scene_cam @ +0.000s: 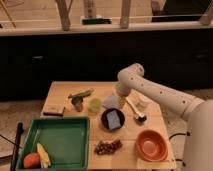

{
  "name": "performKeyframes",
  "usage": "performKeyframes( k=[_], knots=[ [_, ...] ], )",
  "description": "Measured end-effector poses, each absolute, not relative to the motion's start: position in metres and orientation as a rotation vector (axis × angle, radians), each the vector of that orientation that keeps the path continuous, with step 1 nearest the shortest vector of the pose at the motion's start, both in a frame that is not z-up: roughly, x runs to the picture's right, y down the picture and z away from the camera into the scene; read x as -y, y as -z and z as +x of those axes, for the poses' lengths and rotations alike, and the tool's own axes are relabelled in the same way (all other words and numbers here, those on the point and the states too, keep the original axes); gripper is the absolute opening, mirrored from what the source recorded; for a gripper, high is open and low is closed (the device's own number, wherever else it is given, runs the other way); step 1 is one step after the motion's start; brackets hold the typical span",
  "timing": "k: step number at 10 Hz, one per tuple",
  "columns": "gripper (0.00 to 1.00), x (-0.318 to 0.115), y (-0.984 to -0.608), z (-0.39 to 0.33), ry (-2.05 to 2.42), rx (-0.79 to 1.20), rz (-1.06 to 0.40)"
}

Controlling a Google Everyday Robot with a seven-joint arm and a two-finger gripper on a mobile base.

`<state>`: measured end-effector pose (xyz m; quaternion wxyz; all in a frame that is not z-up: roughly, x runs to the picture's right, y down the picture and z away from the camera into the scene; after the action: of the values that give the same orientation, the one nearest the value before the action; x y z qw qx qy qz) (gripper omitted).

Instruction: Place towel in tray

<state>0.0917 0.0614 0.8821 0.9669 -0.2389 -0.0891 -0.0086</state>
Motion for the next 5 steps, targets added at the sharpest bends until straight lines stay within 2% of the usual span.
performKeyframes(
  k=[5],
  knots=[
    [0.8,-0.043,-0.88,0.094,0.094,0.219,-0.502]
  ],
)
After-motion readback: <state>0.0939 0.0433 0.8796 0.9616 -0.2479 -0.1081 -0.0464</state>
